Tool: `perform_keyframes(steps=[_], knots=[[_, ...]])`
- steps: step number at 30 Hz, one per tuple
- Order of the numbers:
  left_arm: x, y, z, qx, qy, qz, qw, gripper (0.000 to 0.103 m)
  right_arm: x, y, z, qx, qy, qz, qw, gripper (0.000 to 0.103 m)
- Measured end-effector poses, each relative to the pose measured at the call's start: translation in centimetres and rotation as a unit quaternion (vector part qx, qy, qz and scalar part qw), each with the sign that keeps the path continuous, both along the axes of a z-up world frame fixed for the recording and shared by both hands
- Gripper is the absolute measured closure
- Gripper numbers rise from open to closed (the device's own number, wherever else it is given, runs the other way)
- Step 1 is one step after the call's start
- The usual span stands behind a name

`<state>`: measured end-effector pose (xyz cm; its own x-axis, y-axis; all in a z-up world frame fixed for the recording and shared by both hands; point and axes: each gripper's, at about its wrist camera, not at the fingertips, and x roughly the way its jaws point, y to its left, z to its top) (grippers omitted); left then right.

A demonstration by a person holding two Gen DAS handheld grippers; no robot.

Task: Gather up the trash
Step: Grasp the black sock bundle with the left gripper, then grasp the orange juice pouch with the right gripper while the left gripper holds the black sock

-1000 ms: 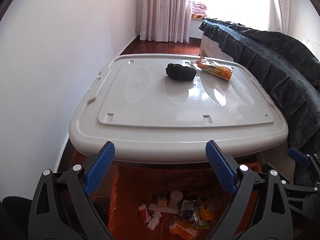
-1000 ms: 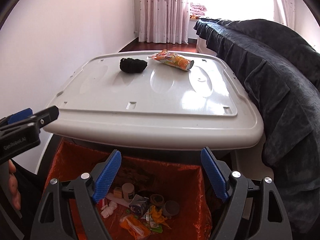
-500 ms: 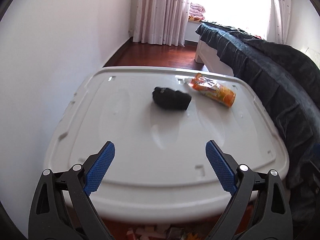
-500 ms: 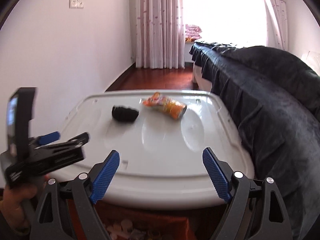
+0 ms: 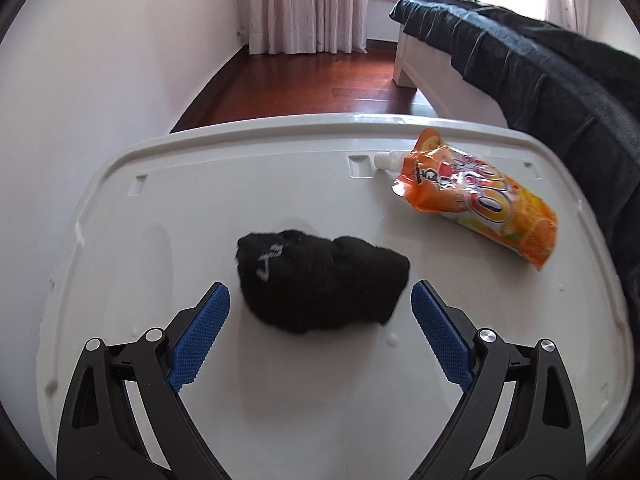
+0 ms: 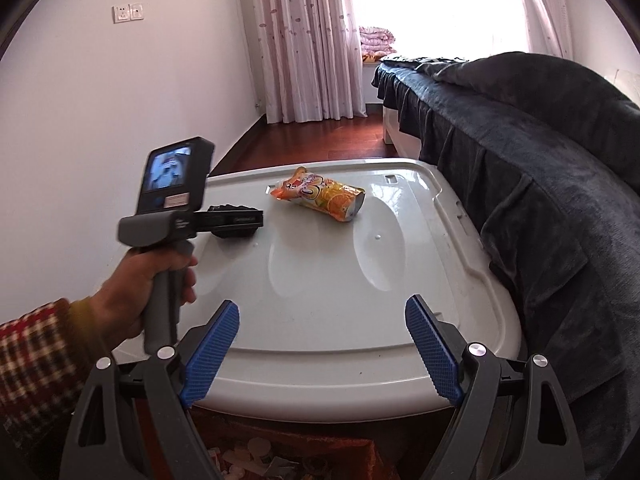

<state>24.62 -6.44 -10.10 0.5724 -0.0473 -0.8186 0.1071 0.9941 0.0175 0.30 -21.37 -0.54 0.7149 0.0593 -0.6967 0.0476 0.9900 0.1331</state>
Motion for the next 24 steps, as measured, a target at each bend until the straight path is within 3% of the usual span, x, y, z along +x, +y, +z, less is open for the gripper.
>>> perform_keyframes(steps=[5, 7, 10, 18, 24], knots=[[1.6, -0.5, -1.3, 0.014, -0.006, 0.003, 0.9999, 0.016, 0.0, 0.3, 0.1, 0.006, 0.000, 0.009, 1.000, 0.019], [1.6, 0.3, -1.2, -0.007, -0.016, 0.008, 0.9998, 0.032, -0.1, 0.4, 0.1, 0.002, 0.001, 0.010, 1.000, 0.019], [0.8, 1.4, -0.8, -0.033, -0.027, 0.009, 0.9991, 0.040, 0.1, 0.0, 0.1, 0.010, 0.000, 0.004, 1.000, 0.019], [-2.9, 2.6, 1.4, -0.042, -0.048, -0.002, 0.9980, 0.041, 1.0, 0.2, 0.1, -0.003, -0.001, 0.007, 1.000, 0.019], [-6.5, 3.0, 3.4, -0.041, -0.064, -0.018, 0.9969, 0.041, 7.3, 0.3, 0.6, -0.046, -0.011, 0.045, 0.998, 0.018]])
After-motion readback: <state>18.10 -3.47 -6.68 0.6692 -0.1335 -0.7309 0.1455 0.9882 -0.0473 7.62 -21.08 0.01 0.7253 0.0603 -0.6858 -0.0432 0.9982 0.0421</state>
